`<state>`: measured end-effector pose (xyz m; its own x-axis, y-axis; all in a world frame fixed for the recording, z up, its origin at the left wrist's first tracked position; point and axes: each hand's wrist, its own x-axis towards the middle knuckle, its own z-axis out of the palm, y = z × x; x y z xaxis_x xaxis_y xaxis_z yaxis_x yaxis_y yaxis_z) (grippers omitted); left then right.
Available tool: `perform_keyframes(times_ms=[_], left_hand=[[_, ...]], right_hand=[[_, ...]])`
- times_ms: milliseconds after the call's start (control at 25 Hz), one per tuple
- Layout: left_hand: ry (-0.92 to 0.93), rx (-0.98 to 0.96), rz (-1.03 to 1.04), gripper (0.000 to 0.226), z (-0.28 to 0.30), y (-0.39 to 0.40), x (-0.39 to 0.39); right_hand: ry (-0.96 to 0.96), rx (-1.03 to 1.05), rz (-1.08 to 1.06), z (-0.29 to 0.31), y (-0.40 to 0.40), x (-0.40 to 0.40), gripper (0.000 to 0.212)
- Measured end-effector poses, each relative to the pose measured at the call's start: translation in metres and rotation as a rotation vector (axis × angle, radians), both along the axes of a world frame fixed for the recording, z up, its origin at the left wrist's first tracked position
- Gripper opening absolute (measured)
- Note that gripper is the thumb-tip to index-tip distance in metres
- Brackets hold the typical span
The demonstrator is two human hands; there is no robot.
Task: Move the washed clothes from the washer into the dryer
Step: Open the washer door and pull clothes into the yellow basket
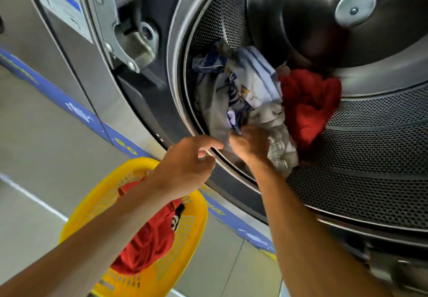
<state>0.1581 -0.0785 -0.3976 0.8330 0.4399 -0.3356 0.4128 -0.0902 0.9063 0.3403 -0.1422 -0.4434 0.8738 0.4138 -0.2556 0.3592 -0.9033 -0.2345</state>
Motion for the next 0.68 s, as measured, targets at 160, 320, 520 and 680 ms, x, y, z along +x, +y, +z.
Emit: perform_keyframes(times_ms=[160,320,520,680], left_hand=[[0.086,-0.153,0.076,0.029,-0.003,-0.003,-0.005],[0.011,-0.550,0.227,0.026,0.010,-0.008,0.005],[0.040,-0.298,0.321,0.030,-0.005,-0.002,0.000],[0.069,-0.281,0.308,0.025,-0.011,0.006,-0.020]], right_hand=[[0.117,0.439,-0.250,0.032,-0.038,-0.060,0.034],[0.229,0.536,-0.051,0.059,-0.075,-0.118,0.027],[0.281,0.668,0.005,0.052,-0.098,-0.126,0.037],[0.118,0.657,-0.119,0.049,-0.088,-0.076,0.048]])
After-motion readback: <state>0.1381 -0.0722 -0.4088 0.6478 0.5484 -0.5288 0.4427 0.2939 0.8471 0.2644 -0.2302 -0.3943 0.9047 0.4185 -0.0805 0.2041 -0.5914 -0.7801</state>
